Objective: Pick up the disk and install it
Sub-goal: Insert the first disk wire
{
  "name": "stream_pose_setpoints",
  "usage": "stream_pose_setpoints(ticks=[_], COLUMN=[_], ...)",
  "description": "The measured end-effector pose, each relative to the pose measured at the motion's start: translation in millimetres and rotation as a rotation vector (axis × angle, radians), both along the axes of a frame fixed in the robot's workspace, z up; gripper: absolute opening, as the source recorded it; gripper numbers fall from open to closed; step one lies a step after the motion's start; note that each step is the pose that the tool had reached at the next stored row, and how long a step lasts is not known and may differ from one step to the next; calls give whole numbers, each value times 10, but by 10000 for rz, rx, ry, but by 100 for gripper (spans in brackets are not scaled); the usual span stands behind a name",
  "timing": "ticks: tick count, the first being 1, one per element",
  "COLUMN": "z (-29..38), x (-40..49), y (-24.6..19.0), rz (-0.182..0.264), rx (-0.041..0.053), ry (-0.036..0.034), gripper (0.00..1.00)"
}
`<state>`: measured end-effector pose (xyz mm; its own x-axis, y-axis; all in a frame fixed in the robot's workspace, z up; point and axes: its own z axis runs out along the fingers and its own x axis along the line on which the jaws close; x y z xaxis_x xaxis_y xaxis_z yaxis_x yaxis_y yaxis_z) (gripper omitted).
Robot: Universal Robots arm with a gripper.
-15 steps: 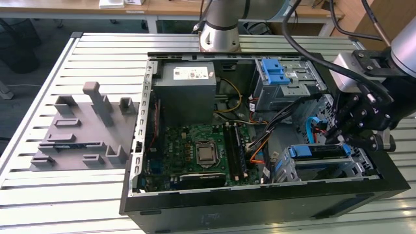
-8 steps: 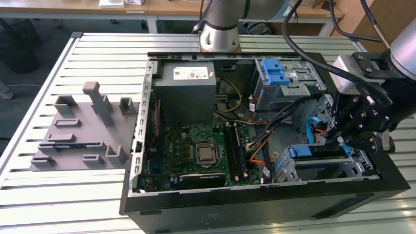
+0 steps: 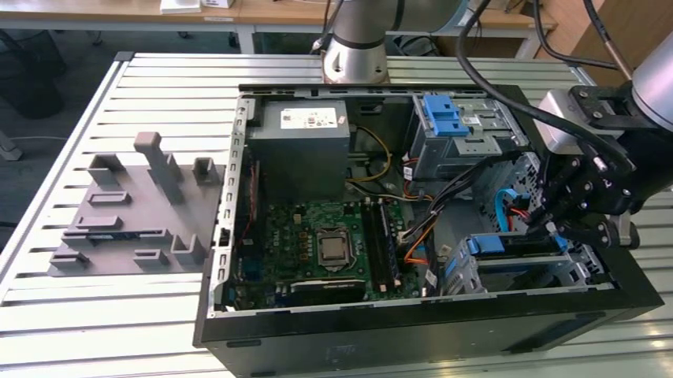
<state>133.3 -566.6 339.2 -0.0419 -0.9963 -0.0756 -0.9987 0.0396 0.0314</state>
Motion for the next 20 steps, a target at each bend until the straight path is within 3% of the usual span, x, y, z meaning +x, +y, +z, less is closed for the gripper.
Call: stream_pose_setpoints(ticks=[20], z=[-48], x=[7], y=[-15], rz=[-19], rx=[0], ry=[0], gripper=[16])
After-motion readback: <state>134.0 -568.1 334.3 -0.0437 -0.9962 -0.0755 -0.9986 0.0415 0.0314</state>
